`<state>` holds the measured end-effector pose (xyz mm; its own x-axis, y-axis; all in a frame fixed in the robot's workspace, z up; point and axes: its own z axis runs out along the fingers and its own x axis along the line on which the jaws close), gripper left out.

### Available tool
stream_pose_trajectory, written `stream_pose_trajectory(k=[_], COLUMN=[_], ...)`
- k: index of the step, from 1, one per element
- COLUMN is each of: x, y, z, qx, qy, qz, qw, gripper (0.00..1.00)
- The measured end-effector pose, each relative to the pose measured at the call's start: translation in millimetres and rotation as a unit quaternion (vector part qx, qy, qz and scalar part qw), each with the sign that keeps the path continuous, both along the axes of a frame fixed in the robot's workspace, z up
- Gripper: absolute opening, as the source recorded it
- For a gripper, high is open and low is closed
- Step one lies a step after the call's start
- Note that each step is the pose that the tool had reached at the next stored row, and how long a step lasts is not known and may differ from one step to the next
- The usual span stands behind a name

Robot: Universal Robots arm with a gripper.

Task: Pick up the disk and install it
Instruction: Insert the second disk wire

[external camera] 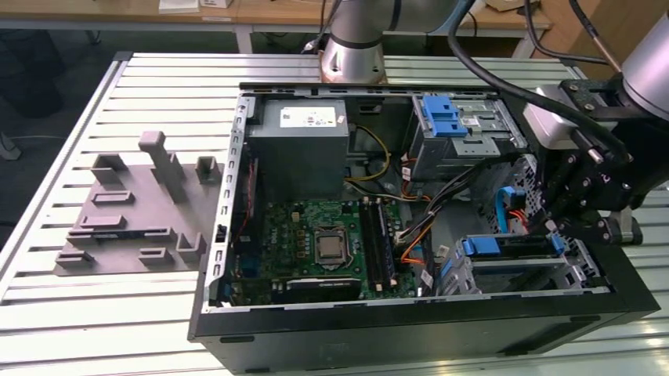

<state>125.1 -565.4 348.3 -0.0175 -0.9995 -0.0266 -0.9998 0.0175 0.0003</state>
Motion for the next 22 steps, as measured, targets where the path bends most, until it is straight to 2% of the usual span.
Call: stream_pose_trajectory(k=[5, 7, 8, 9, 17, 22], x=[-0.1, -1.8, -17.0, -19.2, -23.6, -26.0], y=[-0.1, 0.0, 0.0, -0.1, 1.6, 5.7], z=[10.4, 11.4, 11.6, 12.3, 32.9, 38.2], qx=[0.0001, 0.0003, 0.0002, 0.0001, 0.0001, 0.0002], qy=[0.0000, 0.0000, -0.0004, -0.0005, -0.0006, -0.0006], qz=[0.000, 0.000, 0.000, 0.000, 0.000, 0.000], qw=[1.0000, 1.0000, 1.0000, 1.0000, 1.0000, 1.0000], gripper=[0.11, 0.11, 0.11, 0.11, 0.11, 0.11])
